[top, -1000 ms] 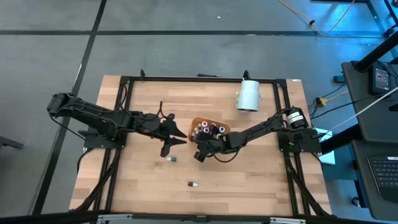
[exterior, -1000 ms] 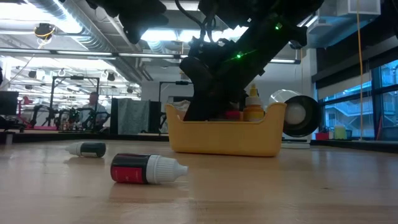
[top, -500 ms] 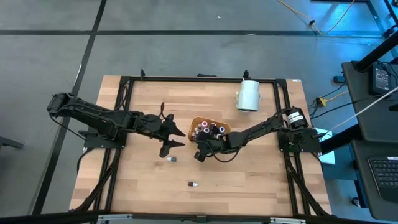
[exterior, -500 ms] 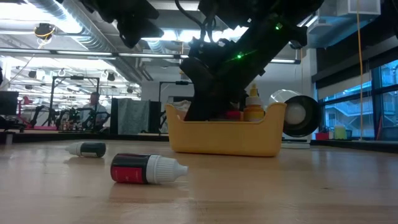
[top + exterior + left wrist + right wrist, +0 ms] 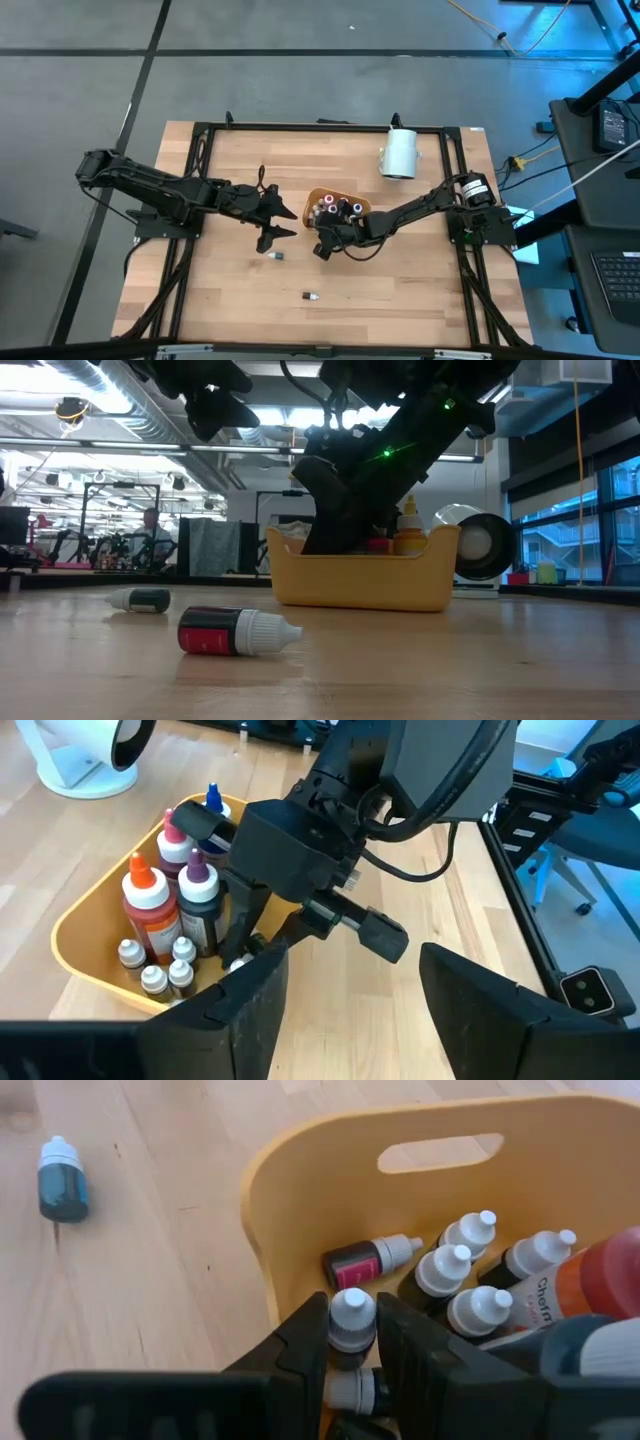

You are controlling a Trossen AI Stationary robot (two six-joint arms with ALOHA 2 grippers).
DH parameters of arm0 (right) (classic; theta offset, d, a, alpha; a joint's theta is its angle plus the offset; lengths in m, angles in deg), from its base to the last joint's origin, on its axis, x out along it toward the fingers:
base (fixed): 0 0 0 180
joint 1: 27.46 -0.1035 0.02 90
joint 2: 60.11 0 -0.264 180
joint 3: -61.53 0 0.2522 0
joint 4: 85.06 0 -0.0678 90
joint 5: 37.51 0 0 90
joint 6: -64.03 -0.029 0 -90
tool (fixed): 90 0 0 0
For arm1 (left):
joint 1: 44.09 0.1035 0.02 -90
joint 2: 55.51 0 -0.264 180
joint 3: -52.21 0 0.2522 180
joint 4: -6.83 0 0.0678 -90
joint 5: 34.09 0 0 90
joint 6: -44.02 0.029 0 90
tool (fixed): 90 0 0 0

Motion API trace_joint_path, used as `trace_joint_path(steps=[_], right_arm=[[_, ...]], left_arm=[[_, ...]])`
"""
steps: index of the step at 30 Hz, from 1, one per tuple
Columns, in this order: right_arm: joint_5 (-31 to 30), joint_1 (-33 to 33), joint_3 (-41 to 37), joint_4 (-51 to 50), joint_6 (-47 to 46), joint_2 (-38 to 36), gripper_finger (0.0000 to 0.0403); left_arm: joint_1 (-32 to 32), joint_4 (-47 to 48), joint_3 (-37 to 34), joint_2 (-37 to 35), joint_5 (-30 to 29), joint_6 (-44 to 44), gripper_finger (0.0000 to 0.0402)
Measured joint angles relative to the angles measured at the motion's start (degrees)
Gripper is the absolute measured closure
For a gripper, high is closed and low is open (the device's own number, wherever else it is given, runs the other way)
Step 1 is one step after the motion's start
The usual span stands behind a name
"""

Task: Pick & Place food coloring
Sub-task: Put the small pink food coloring bottle into the yellow bin, then put the small blue food coloring bottle into the yellow bin

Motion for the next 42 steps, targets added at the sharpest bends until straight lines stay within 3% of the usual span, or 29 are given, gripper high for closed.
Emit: trace_joint_path(steps=[15, 20, 28, 33, 36, 42], right_arm=[[0.0, 0.0, 0.0, 0.0, 1.2, 0.0, 0.0313], [-0.2, 0.0, 0.0, -0.2, 1.1, 0.0, 0.0277], [-0.2, 0.0, 0.0, -0.1, 1.1, 0.0, 0.0218], [0.2, 0.0, 1.7, -0.3, 1.3, -0.2, 0.0211], [0.3, -0.1, 3.9, -0.4, 2.4, -1.4, 0.0210], [1.5, -0.5, 10.1, -10.2, 2.8, -6.2, 0.0210]], left_arm=[[0.0, 0.2, 0.0, 0.0, 1.3, -1.3, 0.0167], [0.0, 1.1, 0.0, 0.0, 4.6, 0.6, 0.0156], [-0.1, 1.7, 0.0, 0.0, 5.9, -6.0, 0.0156], [-1.5, 9.0, 0.0, 0.7, 4.1, 2.6, 0.0158], [-3.2, 13.2, 0.0, 1.8, 0.9, 3.2, 0.0157], [-7.7, 15.0, 0.0, 6.0, -3.2, 3.1, 0.0165]])
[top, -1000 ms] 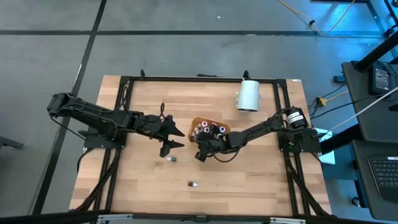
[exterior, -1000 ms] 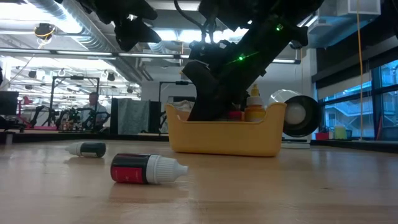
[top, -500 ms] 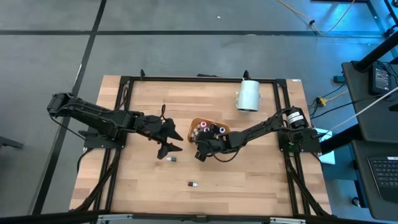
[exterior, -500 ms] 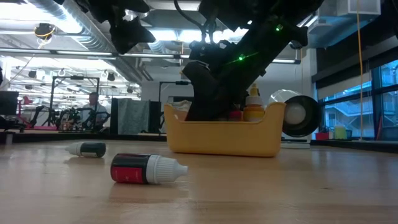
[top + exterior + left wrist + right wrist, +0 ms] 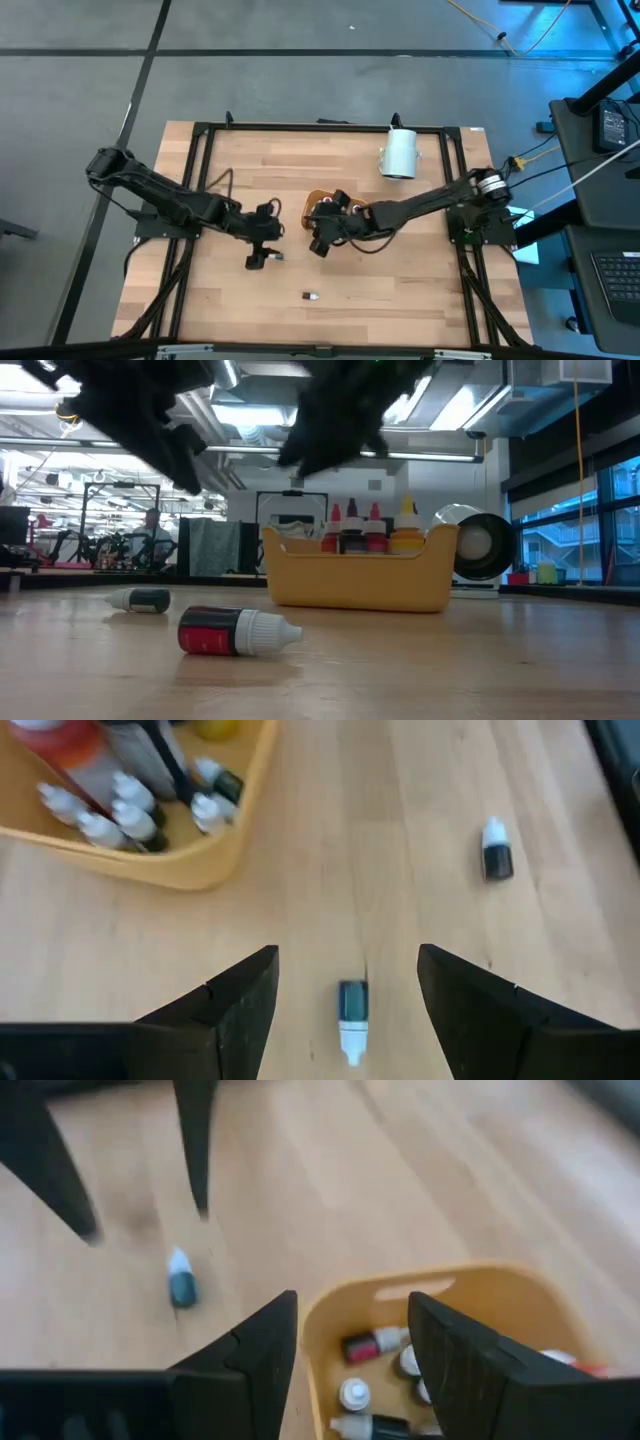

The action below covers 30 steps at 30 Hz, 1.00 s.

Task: Pick & Place food coloring
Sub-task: Put the small blue food coloring bottle into the yellow bin

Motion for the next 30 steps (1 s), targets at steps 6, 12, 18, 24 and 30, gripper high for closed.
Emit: trace_joint_path(steps=[6, 12, 18, 24, 30], right_arm=[[-10.0, -2.8, 0.1, -10.1, -0.2, -7.6, 0.0210], [-16.7, -4.5, 0.1, -16.6, -0.3, -13.0, 0.0210], [-17.1, -4.5, 0.1, -16.9, -0.2, -15.2, 0.0210], [-17.1, -4.5, 0.1, -18.1, -0.5, -15.2, 0.0210], [-16.6, -4.7, 0.1, -20.9, -3.1, -15.2, 0.0210]], left_arm=[[-4.1, 0.9, 0.0, 5.4, -0.5, -4.5, 0.0178], [-6.8, 2.4, 0.0, 11.3, -0.6, -6.6, 0.0189], [-7.8, 1.7, 0.0, 16.7, -5.6, -7.7, 0.0200], [-7.8, 0.2, 0.0, 19.6, -5.9, -8.0, 0.0223], [-7.9, -0.8, 0.2, 21.2, -5.6, -6.7, 0.0282]])
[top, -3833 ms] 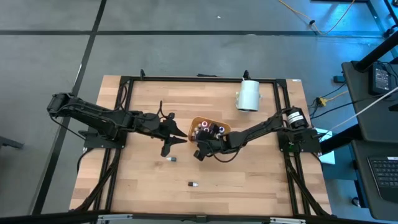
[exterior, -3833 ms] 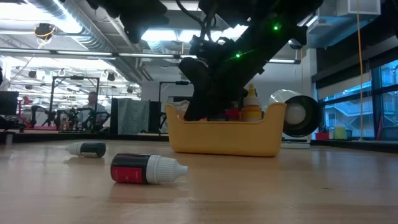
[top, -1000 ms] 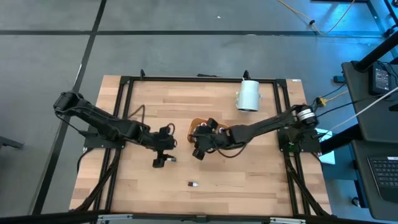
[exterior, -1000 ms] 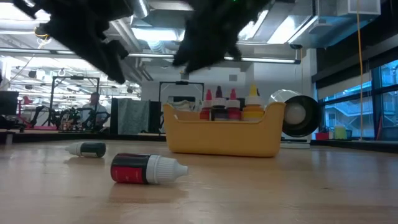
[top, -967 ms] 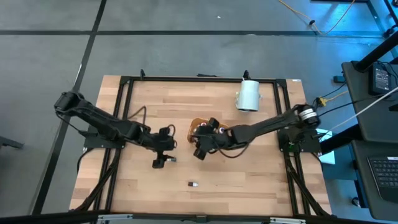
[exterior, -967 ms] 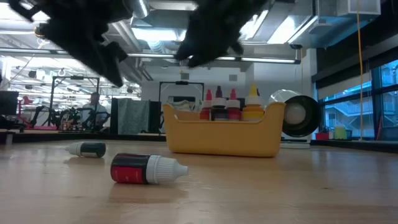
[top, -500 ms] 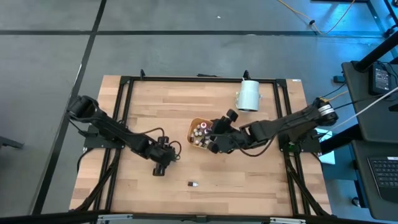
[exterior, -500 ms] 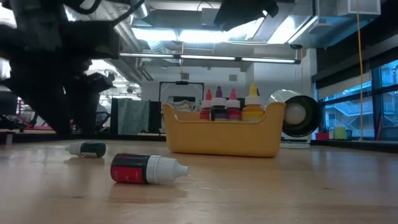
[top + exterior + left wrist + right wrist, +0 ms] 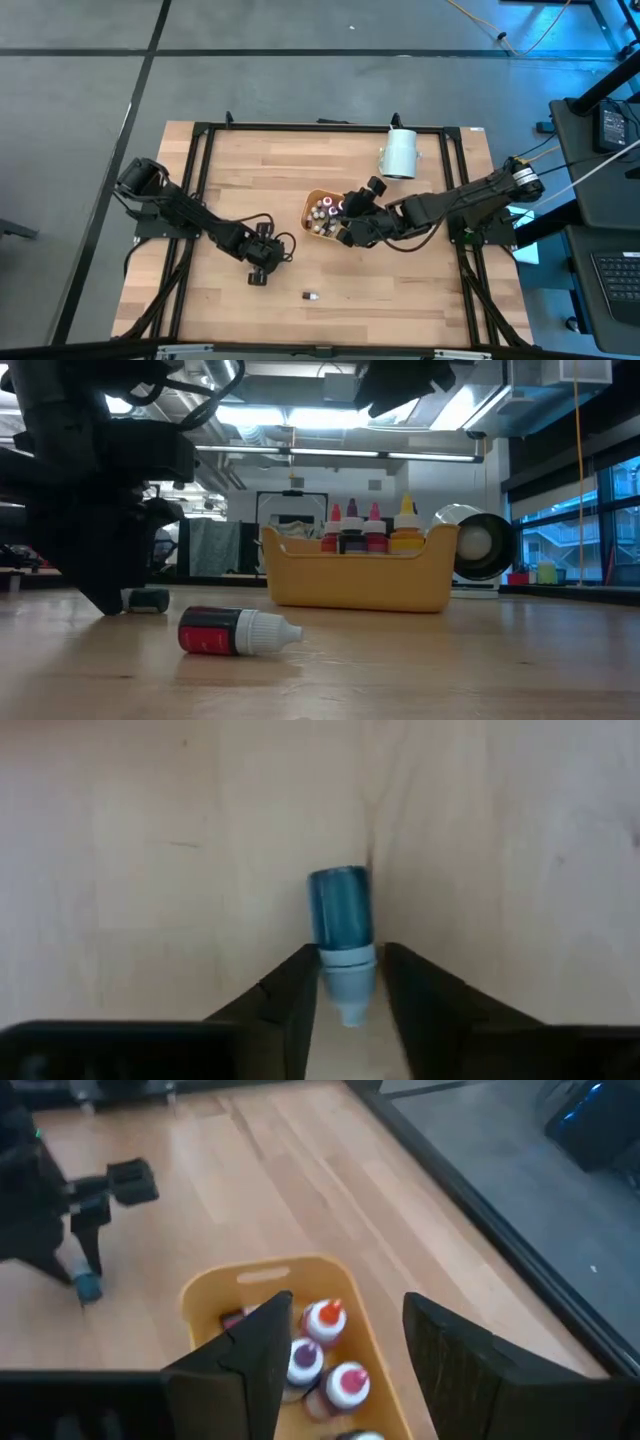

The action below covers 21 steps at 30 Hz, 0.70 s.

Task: Pick & Place food coloring
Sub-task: Put the small blue food coloring bottle into the yellow bin

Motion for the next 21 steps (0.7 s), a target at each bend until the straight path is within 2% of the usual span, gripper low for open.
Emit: trace_joint_path(steps=[5, 13, 17, 21], right_arm=[[1.0, -1.0, 0.0, -2.3, -2.4, -0.3, 0.0210], [1.1, -3.1, -0.1, -5.5, -2.9, -3.5, 0.0210], [1.9, -3.3, 0.0, -6.1, -3.9, -4.3, 0.0210], [5.3, -3.3, 0.0, -6.6, -4.6, -4.4, 0.0210]], left_arm=[[0.2, -0.9, 0.3, 0.0, -0.5, 1.1, 0.0347], [4.6, 1.8, 6.6, -3.9, -2.0, 0.8, 0.0350], [9.3, 4.3, 13.1, -4.5, -2.2, 2.8, 0.0350], [13.3, 7.8, 19.5, -3.3, -1.9, 7.5, 0.0350]])
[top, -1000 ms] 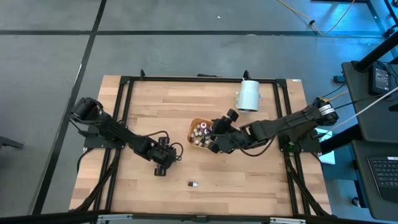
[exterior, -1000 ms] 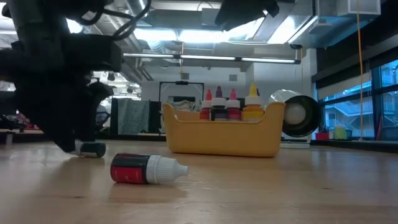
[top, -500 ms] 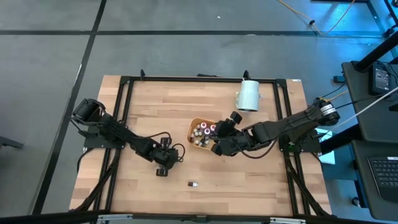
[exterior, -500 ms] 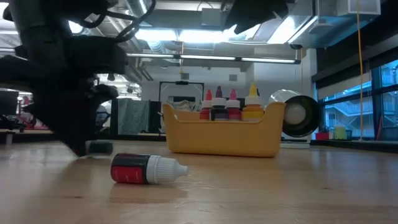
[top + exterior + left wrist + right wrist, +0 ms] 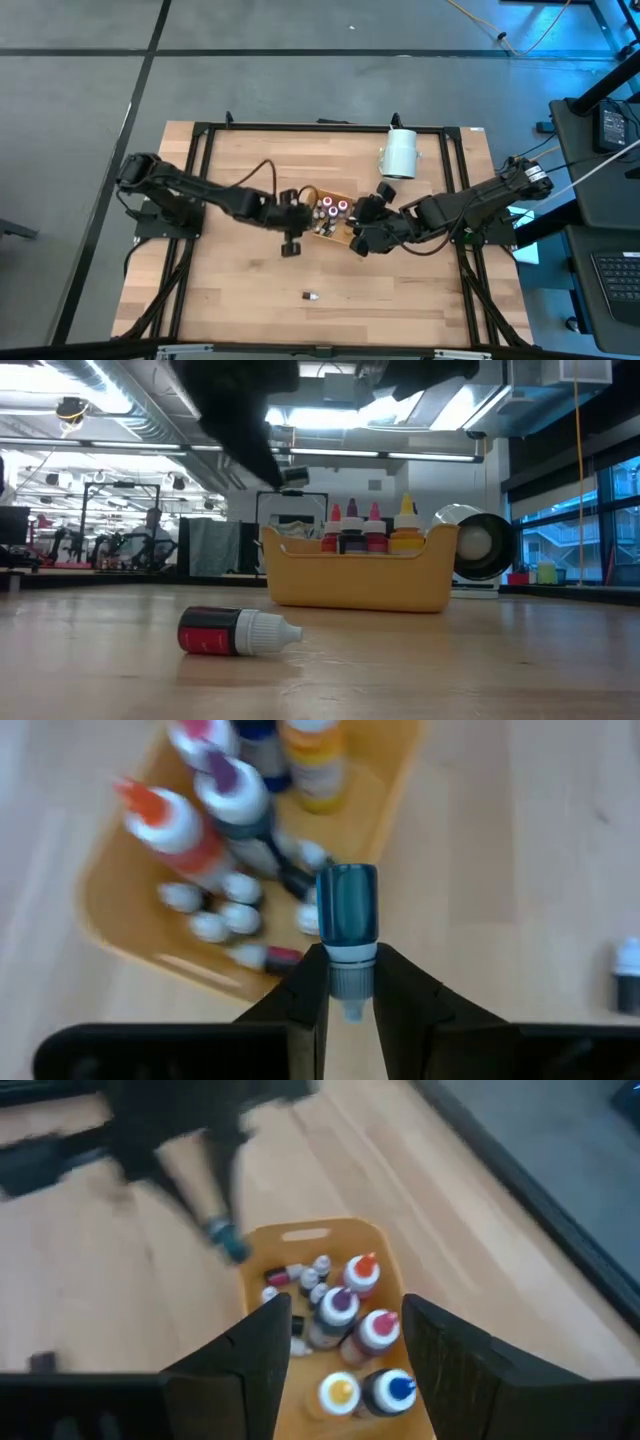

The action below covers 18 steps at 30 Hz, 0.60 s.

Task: Pick & Place food coloring
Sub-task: Put the small blue food coloring bottle into the yellow bin

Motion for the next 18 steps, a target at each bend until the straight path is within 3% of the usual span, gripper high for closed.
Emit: trace_joint_path(steps=[8, 18], right_arm=[[1.8, -0.4, 0.0, -0.3, -0.3, 0.0, 0.0210], [1.8, -0.4, 0.0, -0.4, -1.6, 0.0, 0.0210]], left_arm=[[6.0, 5.0, 3.5, 4.6, 3.2, 0.7, 0.0350], [6.8, 5.0, 3.6, 9.0, 4.6, 0.5, 0.0350]])
